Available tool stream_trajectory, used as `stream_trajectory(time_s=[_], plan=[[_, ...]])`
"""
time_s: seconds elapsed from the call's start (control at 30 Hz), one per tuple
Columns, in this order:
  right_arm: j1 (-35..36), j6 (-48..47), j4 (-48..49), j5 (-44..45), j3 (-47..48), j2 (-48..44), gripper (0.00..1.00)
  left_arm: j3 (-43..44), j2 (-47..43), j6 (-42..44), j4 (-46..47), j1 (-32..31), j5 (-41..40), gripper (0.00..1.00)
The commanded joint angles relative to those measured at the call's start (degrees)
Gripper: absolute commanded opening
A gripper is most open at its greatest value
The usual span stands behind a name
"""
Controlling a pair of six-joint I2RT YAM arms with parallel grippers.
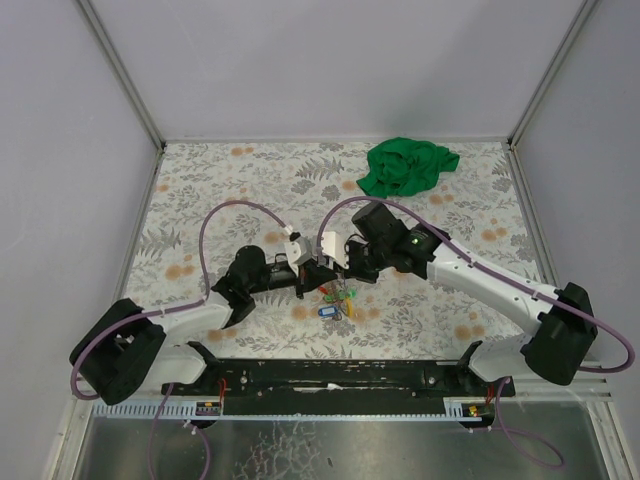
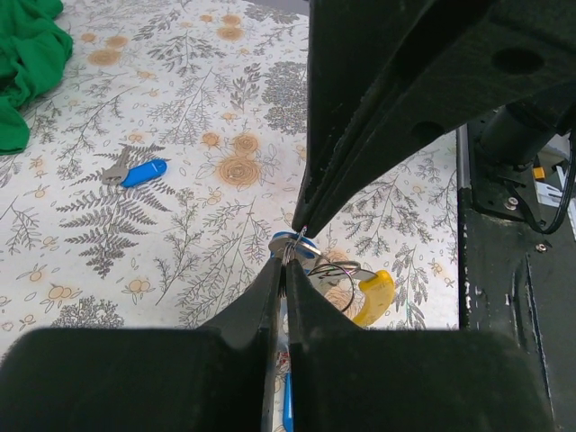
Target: Put the keys on the keyring
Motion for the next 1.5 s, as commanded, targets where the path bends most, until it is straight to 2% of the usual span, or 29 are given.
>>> stream_trajectory(time_s=[0.0,0.2,0.47,0.87,1.1,1.47], plan=[[0.3,2.7,-0.4,0.8,0.6,1.7,0.00,-1.0,-1.4,1.7,9.9,-2.0,-5.8,0.00],[0.3,5.2,0.0,3.2,1.6,3.5,0.00,-1.8,-2.5,3.7,10.8,-4.4,-6.0,0.00],[0.3,5.7,1.1,-0.2,3.6,6.2,0.00,-1.9,0.4,3.5,14.4,-6.3,-6.6,0.00],[0.8,4.7,2.8,-0.7,-2.7,4.4,0.00,-4.5,2.0,-3.8,24.0,-6.3,-20.7,0.00],[1.0,4.9,9.4,0.2,-9.5,-3.1,0.00,-7.4,1.7,-9.8,30.1,-6.3,-31.0,0.00],[1.9,4.5,17.0,4.7,-15.1,-8.3,0.00,-10.9,3.0,-17.7,38.1,-6.5,-39.8,0.00]])
